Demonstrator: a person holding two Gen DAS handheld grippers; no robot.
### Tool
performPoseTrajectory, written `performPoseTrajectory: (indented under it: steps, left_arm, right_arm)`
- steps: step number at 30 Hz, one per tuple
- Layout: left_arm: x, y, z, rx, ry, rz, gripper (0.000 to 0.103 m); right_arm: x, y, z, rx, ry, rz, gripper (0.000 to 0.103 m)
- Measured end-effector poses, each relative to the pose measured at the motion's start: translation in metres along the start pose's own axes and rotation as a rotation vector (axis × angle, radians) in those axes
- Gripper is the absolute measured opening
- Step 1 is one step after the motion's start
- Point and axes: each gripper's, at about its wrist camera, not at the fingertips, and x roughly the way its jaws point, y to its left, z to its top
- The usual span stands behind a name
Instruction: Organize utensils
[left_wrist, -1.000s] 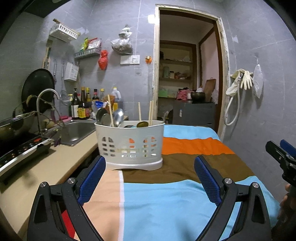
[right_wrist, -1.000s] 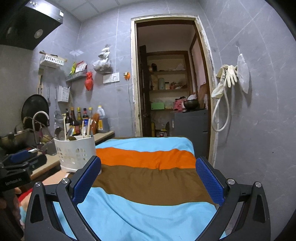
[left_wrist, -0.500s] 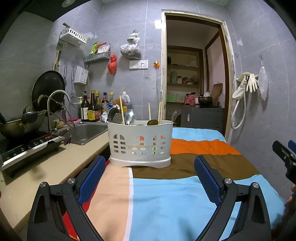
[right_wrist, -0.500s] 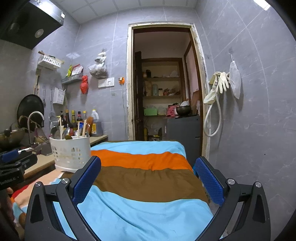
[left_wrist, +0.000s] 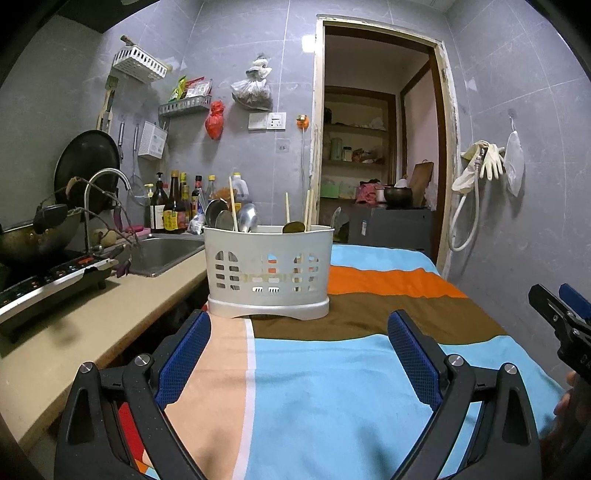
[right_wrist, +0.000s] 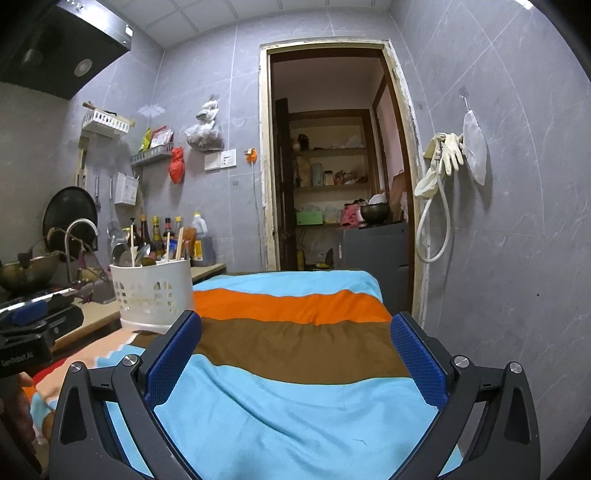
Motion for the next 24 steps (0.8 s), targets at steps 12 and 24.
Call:
performPoseTrajectory:
  steps: [12, 24]
  left_arm:
    - [0.0001, 0.0011, -0.0007, 0.003, 0.001, 0.002, 0.094]
    - [0.0001, 0.0009, -0.0006, 0.003, 0.003, 0.003, 0.094]
  right_arm:
    - [-0.0001, 0.0006, -0.0002, 0.000, 0.000, -0.001, 0.103]
    - [0.0002, 0.0006, 0.0000, 0.001, -0.003, -0.001, 0.103]
